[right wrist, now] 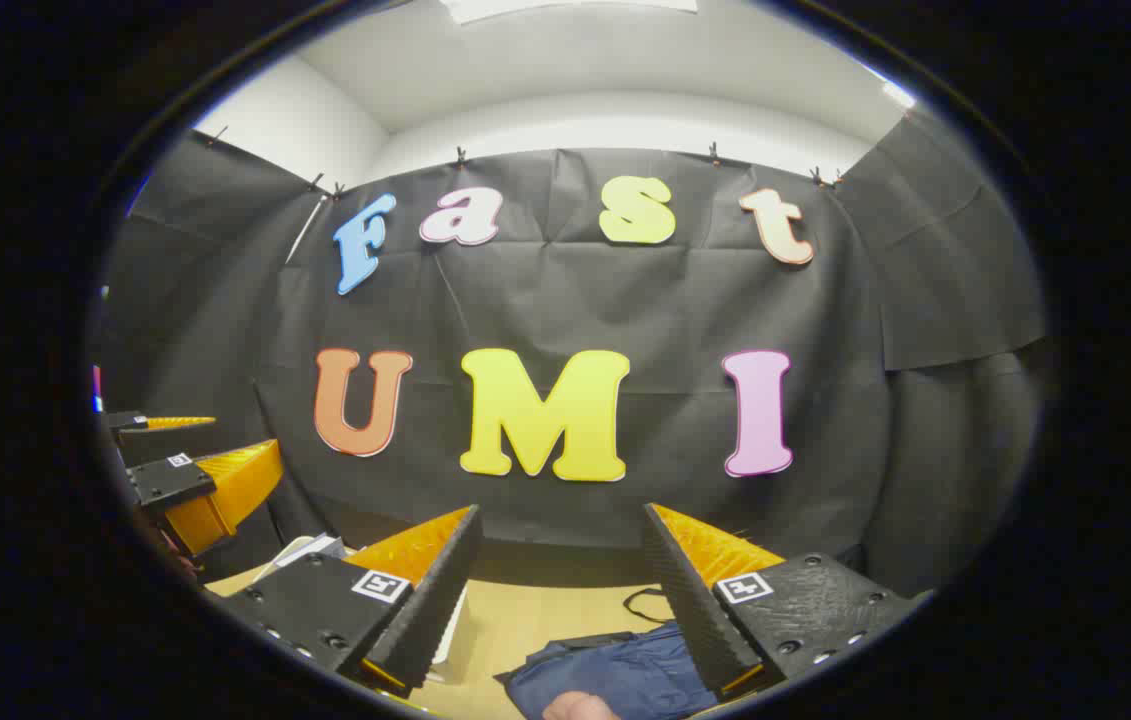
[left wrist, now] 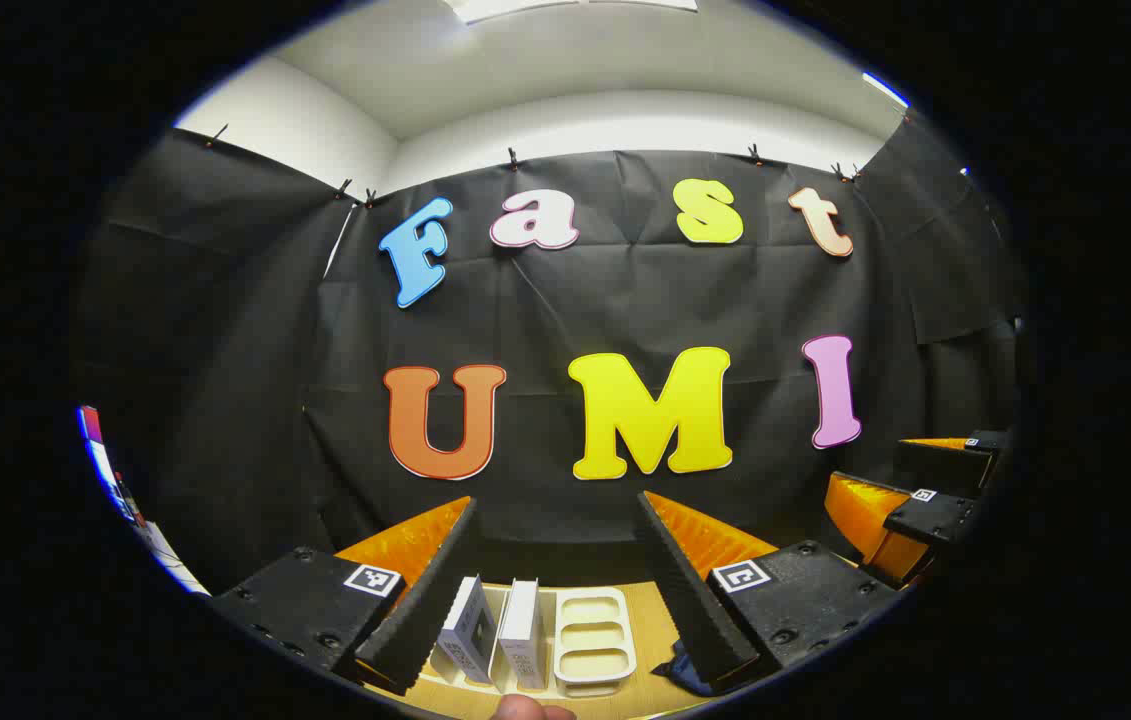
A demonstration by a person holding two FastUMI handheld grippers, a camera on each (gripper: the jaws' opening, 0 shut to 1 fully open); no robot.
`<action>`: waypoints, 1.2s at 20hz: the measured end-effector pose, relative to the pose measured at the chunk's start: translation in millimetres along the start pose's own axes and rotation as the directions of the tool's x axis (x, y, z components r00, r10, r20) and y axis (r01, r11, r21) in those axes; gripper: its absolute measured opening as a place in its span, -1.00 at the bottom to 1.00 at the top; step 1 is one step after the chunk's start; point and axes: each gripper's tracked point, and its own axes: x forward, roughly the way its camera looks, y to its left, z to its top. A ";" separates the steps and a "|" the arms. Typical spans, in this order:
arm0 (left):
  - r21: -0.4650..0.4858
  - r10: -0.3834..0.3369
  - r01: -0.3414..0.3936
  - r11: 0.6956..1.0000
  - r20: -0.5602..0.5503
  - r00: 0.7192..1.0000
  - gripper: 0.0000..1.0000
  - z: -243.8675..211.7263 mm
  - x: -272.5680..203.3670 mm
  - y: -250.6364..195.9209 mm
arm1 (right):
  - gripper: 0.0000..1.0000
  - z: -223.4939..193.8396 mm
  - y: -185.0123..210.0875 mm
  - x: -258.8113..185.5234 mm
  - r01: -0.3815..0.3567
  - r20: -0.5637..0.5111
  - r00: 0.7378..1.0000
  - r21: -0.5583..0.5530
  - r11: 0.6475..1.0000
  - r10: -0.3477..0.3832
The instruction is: Open the schoolbag, grab two books from the bookshelf and put them into the schoolbag.
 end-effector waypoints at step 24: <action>-0.022 0.002 -0.002 1.000 -0.018 1.000 0.94 -7.5 14.5 -4.9 | 0.96 -3.0 -3.5 6.3 0.016 -0.025 1.000 -0.019 1.000 -0.017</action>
